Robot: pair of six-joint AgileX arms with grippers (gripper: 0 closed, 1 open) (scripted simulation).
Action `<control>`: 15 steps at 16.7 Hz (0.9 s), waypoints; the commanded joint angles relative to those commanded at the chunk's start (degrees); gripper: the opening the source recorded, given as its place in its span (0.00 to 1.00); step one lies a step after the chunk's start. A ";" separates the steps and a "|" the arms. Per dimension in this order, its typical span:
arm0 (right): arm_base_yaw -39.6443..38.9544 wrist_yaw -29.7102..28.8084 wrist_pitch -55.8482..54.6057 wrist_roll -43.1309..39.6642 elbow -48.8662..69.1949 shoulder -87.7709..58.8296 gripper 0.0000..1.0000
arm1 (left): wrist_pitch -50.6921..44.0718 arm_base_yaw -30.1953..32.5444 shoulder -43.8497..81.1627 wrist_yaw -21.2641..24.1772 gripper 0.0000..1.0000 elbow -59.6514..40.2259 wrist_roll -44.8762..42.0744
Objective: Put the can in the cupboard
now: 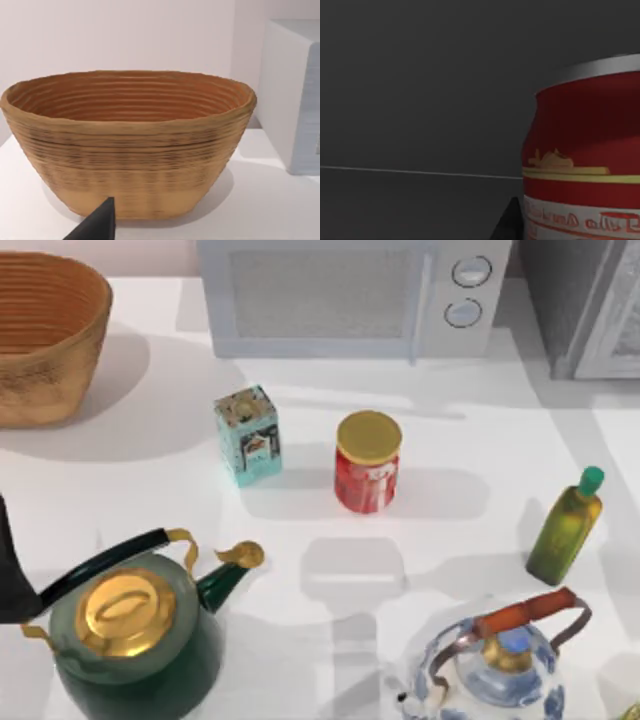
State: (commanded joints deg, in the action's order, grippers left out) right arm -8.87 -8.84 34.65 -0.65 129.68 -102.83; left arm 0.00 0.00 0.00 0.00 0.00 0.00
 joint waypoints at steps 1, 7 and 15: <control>0.33 0.31 1.04 0.02 4.61 -2.91 0.00 | 0.00 0.00 0.00 0.00 1.00 0.00 0.00; 2.91 1.55 4.57 0.66 26.13 -15.89 0.00 | 0.00 0.00 0.00 0.00 1.00 0.00 0.00; 3.30 1.69 4.45 1.65 29.02 -17.09 0.08 | 0.00 0.00 0.00 0.00 1.00 0.00 0.00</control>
State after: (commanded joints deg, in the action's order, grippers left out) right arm -5.57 -7.15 39.10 1.01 158.70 -119.93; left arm 0.00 0.00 0.00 0.00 0.00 0.00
